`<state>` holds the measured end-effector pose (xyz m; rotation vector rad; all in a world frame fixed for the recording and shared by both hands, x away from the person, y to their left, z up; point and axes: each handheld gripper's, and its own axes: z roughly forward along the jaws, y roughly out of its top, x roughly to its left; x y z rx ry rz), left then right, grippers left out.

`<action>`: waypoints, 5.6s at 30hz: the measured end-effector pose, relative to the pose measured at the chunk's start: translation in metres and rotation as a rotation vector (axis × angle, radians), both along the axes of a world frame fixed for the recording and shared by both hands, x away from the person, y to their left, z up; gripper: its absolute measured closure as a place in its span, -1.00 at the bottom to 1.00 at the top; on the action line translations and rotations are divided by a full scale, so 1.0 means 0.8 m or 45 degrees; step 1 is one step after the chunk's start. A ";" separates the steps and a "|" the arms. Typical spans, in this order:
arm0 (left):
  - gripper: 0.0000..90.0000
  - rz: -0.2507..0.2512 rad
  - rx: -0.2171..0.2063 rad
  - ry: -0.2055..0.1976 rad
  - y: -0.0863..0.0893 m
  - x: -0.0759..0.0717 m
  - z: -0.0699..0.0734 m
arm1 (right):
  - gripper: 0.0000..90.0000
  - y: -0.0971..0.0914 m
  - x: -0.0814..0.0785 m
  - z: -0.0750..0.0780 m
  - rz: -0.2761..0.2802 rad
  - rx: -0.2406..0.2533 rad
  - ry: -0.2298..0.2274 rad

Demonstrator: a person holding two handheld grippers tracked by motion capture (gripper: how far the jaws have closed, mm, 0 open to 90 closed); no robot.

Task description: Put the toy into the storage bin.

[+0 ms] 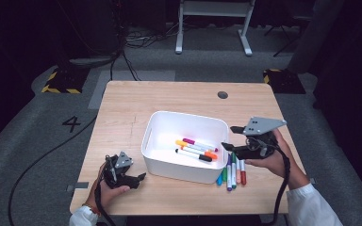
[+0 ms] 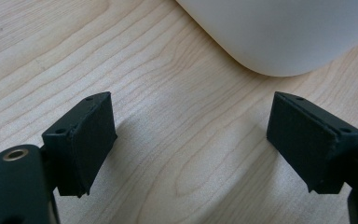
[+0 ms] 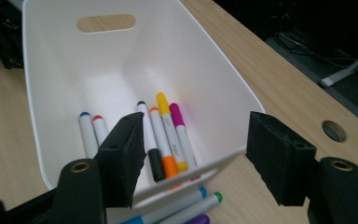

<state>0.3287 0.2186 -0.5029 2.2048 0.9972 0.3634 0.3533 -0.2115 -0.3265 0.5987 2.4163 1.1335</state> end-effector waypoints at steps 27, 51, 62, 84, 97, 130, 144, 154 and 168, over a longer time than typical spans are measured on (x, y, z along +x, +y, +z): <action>-0.65 -0.002 -0.001 0.001 0.000 0.000 0.000 | -0.35 -0.095 -0.025 -0.174 -0.300 -0.051 0.224; -0.65 0.002 0.001 0.001 0.000 0.000 0.000 | 0.47 -0.147 -0.022 -0.203 -0.564 -0.034 0.285; -0.66 0.004 0.001 -0.001 0.000 0.000 0.000 | 0.66 -0.167 -0.013 -0.203 -0.641 0.015 0.266; -0.66 0.004 0.001 -0.001 0.000 0.000 0.000 | 0.66 -0.140 -0.006 -0.083 -0.455 0.197 0.041; -0.66 0.004 0.003 -0.004 0.000 0.000 0.000 | 0.66 -0.076 0.008 -0.008 -0.237 0.245 -0.060; -0.65 0.003 0.001 -0.001 0.000 0.000 0.000 | 0.66 0.107 0.043 -0.035 0.211 0.028 0.137; -0.65 0.003 0.000 0.000 0.000 0.000 0.000 | 0.66 0.115 0.023 -0.053 0.385 -0.181 0.248; -0.65 0.003 0.001 -0.001 0.000 0.000 0.000 | 0.65 0.114 0.017 -0.055 0.453 -0.224 0.324; -0.65 0.003 0.001 -0.001 0.000 0.000 0.000 | 0.31 0.100 0.020 -0.044 0.336 -0.146 0.223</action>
